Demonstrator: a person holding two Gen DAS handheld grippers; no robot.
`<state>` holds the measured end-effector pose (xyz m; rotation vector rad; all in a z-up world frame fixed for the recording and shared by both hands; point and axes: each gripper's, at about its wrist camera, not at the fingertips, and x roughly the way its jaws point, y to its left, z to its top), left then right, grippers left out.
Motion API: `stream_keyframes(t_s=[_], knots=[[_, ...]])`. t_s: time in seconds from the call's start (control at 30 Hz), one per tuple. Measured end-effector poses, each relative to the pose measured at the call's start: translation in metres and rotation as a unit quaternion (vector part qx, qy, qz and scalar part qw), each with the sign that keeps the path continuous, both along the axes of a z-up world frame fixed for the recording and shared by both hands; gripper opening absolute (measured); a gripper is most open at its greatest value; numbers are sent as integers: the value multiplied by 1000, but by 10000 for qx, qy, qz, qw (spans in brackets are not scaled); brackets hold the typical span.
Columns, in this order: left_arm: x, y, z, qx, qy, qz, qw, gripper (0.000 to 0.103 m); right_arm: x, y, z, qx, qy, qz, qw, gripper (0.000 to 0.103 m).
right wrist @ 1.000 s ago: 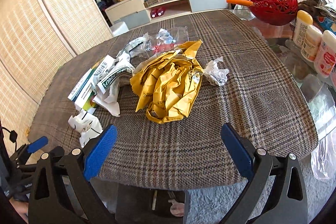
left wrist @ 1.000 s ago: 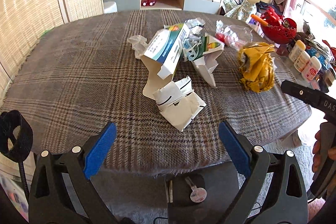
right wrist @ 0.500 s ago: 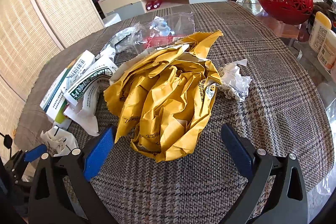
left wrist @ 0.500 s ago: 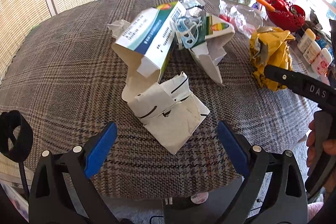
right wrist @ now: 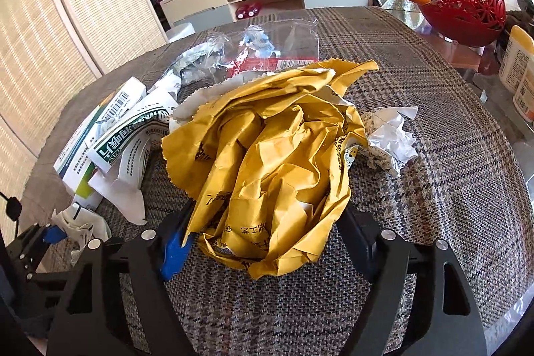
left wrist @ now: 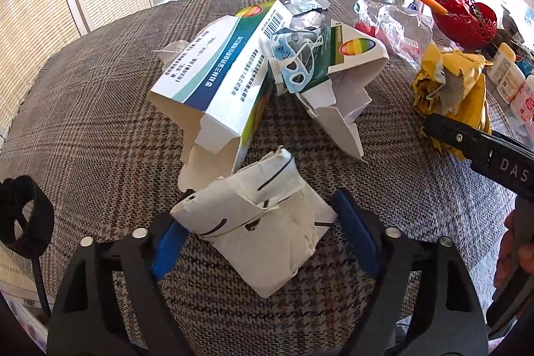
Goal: Collect trash
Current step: 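Grasp the white paper with the left gripper while the right grasps the yellow bag, then carry the paper and yellow bag over the bin and release both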
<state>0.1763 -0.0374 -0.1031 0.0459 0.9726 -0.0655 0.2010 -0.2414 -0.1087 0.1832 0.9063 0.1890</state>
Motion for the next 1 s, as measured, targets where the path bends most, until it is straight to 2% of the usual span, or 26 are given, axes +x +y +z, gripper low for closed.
stream_keyframes(t_s=[0.17, 0.6, 0.83, 1.0], knots=[[-6, -2, 2, 35, -25, -133, 9999, 67, -12, -2, 2, -19, 85, 159, 9998, 75], [-51, -6, 4, -207, 92, -478, 9986, 64, -60, -8, 9, 467, 255, 371, 9979, 75], [-91, -6, 6, -328, 54, -491, 9982, 64, -97, -12, 25, 450, 56, 456, 9979, 75], [-123, -8, 19, -383, -152, -478, 9980, 64, -127, -20, 36, 473, -144, 389, 9980, 75]])
